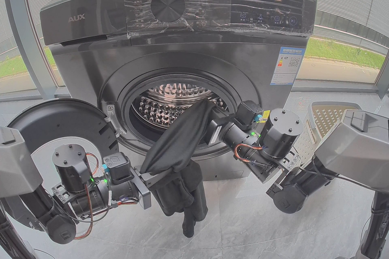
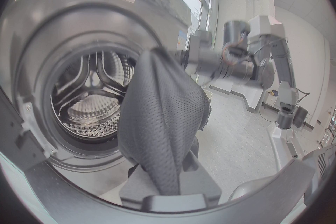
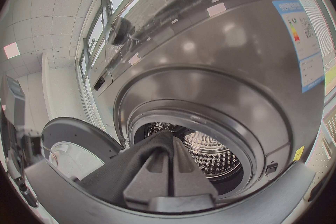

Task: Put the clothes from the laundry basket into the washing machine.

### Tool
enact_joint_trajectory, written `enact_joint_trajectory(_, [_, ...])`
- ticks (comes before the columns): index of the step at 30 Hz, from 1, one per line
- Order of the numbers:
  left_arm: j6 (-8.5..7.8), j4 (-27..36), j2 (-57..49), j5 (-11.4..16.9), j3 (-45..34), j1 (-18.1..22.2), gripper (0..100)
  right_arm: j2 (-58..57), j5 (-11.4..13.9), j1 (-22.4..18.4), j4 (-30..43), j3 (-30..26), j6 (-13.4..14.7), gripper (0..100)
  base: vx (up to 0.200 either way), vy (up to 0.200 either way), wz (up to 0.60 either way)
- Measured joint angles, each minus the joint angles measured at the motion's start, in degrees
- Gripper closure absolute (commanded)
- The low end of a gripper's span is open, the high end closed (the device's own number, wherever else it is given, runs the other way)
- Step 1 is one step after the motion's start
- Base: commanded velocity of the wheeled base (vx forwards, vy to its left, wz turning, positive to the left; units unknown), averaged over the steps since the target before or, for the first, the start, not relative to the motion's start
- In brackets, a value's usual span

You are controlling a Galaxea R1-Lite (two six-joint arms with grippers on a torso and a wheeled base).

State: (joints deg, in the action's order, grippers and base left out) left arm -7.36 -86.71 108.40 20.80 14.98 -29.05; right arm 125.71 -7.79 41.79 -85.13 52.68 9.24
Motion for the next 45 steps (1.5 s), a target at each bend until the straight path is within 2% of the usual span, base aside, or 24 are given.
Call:
enact_joint_trajectory(4, [0.17,0.0,-3.1,0.1,-0.6,1.1,100,1.0,1.1,0.8,-0.5,-2.2,0.2,100,0.000,0.000,0.00])
enact_joint_trajectory(5, [0.17,0.0,-3.5,0.1,-0.6,1.4,100,1.2,1.3,1.0,-0.7,-2.6,0.3,0,0.000,0.000,0.00])
enact_joint_trajectory(13, [0.33,0.0,-5.3,0.0,0.2,2.2,100,1.6,1.6,1.7,-1.3,-4.6,1.2,0,0.000,0.000,0.00])
enact_joint_trajectory(19, [1.10,0.0,-5.9,-0.8,0.3,2.9,100,0.1,1.6,1.1,-0.8,-10.0,1.0,0,0.000,0.000,0.00])
enact_joint_trajectory(23, [1.65,0.0,-6.1,-3.2,0.5,3.5,100,-2.3,1.6,0.3,-0.5,-16.3,0.7,0,0.000,0.000,0.00])
enact_joint_trajectory(27, [2.44,0.0,-6.3,-7.3,0.5,3.8,100,-5.2,1.7,-1.0,-0.2,-23.1,0.4,0,0.000,0.000,0.00])
enact_joint_trajectory(31, [3.73,0.0,-6.3,-14.3,-0.5,3.8,100,-9.1,1.9,-3.5,0.1,-29.7,-0.4,0,0.000,0.000,0.00])
enact_joint_trajectory(33, [4.06,0.0,-6.3,-16.3,-1.8,3.6,100,-11.0,1.9,-4.5,0.2,-31.7,-0.8,0,0.000,0.000,0.00])
enact_joint_trajectory(39, [4.25,0.0,-6.0,-17.3,-4.3,3.6,100,-14.3,2.1,-8.8,0.2,-34.0,-1.8,0,0.000,0.000,0.00])
enact_joint_trajectory(45, [4.44,0.0,-5.7,-17.5,-4.6,3.6,100,-15.6,4.5,-12.0,-0.2,-35.7,-2.8,0,0.000,0.000,0.00])
